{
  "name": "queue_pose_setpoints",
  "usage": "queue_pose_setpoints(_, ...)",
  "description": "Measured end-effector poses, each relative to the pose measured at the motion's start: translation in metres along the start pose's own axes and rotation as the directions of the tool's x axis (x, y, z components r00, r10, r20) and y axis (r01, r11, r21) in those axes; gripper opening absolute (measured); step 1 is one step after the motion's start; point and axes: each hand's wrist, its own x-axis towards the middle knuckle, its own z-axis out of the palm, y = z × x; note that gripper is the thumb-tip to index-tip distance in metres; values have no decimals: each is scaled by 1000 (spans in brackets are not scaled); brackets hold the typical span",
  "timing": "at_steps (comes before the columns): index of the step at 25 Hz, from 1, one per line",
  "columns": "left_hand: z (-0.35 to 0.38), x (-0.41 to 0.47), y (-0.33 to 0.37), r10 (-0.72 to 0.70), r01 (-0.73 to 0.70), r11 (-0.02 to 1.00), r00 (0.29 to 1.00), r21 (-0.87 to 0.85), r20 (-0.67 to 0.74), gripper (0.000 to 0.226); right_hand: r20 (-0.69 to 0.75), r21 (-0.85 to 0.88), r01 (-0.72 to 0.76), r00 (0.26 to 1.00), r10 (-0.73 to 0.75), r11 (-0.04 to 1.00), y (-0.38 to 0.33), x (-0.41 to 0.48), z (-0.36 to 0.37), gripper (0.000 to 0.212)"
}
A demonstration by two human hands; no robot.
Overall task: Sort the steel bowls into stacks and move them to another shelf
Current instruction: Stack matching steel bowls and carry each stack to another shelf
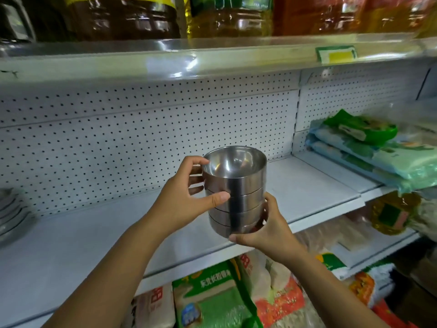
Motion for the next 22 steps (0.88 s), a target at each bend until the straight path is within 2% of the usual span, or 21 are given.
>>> queue_pose_setpoints(7, 17, 81, -50, -17, 14, 999, 996, 31, 93, 64, -84, -36, -52, 995, 49, 998, 39, 66, -1, 115)
queue_pose_setpoints(11, 33, 109, -67, -21, 11, 995, 996, 103, 89, 64, -96, -71, -84, 992, 77, 994, 62, 96, -8, 115)
queue_pose_setpoints(17, 41, 147, -89, -121, 115, 980, 992, 164, 28, 74, -26, -65, -66, 998, 64, 996, 92, 153, -8, 116)
queue_pose_setpoints(22, 29, 164, -110, -187, 198, 960, 980, 196, -73, 77, 68, 57, -66, 996, 62, 996, 101, 195, 14, 111)
